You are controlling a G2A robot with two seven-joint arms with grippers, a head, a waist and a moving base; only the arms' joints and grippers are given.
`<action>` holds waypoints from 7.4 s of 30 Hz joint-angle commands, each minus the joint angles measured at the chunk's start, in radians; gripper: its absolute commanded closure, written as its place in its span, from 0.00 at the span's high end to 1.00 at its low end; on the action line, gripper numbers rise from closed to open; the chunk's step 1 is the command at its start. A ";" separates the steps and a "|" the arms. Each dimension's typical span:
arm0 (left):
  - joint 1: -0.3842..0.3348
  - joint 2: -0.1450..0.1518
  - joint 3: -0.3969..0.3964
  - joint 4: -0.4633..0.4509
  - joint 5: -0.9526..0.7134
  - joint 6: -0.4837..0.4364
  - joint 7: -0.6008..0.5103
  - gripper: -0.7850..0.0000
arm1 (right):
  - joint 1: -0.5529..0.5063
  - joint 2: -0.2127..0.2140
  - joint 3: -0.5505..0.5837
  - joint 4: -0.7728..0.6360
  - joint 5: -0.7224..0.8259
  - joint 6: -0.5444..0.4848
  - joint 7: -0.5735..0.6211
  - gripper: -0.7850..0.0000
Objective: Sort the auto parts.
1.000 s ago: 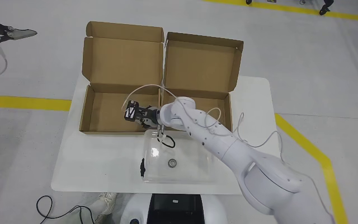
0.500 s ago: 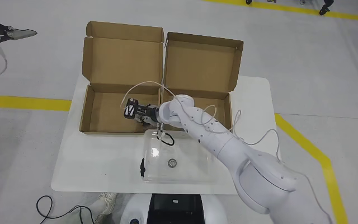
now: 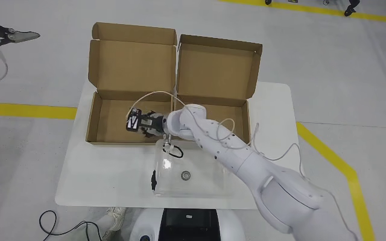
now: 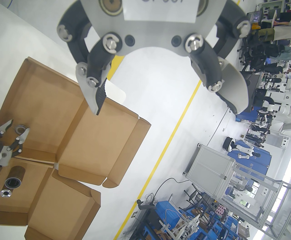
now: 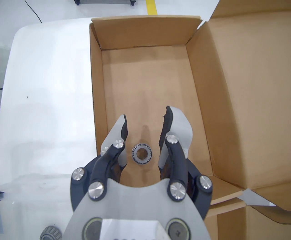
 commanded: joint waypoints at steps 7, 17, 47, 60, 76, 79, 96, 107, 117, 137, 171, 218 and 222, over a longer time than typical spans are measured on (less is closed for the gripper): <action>0.000 0.000 0.000 0.000 0.000 0.000 0.000 1.00 | -0.167 0.110 0.127 -0.306 -0.088 -0.016 0.057 0.36; 0.000 0.000 0.000 0.000 0.000 0.000 0.000 1.00 | -0.448 0.242 0.340 -0.700 -0.165 -0.166 0.227 0.43; 0.000 0.000 0.000 0.000 0.000 0.000 0.000 1.00 | -0.828 0.382 0.514 -0.948 -0.395 -0.345 0.227 0.46; 0.000 0.000 0.000 0.000 0.000 0.000 0.000 1.00 | -0.788 0.386 0.468 -0.856 -0.302 -0.340 0.371 0.47; 0.000 0.000 0.000 0.000 0.000 0.000 0.000 1.00 | -0.751 0.389 0.412 -0.809 -0.249 -0.268 0.472 0.46; 0.000 0.000 0.000 0.000 0.000 0.000 0.000 1.00 | -0.743 0.389 0.399 -0.806 -0.247 -0.249 0.493 0.48; 0.000 0.000 0.000 0.000 0.000 0.000 0.000 1.00 | -0.703 0.385 0.338 -0.783 -0.245 -0.154 0.566 0.08; 0.000 0.000 0.000 0.000 0.000 0.000 0.000 1.00 | -0.722 0.397 0.348 -0.822 -0.273 -0.099 0.516 0.00; 0.000 0.000 0.000 0.000 0.000 0.000 0.000 1.00 | -0.783 0.426 0.432 -0.855 -0.256 -0.082 0.380 0.00; 0.000 0.000 0.000 0.000 0.000 0.000 0.000 1.00 | -0.843 0.472 0.590 -0.756 -0.141 -0.275 -0.288 0.00; 0.000 0.000 0.000 0.000 0.000 0.000 0.000 1.00 | -0.479 0.432 0.492 -0.785 -0.131 -0.309 -0.603 0.00; 0.000 0.000 0.000 0.000 0.000 0.000 0.000 1.00 | -0.370 0.408 0.470 -0.747 -0.047 -0.224 -0.435 0.00; 0.000 0.000 0.000 0.000 0.000 0.000 0.000 1.00 | -0.354 0.400 0.444 -0.701 -0.052 -0.198 -0.403 0.00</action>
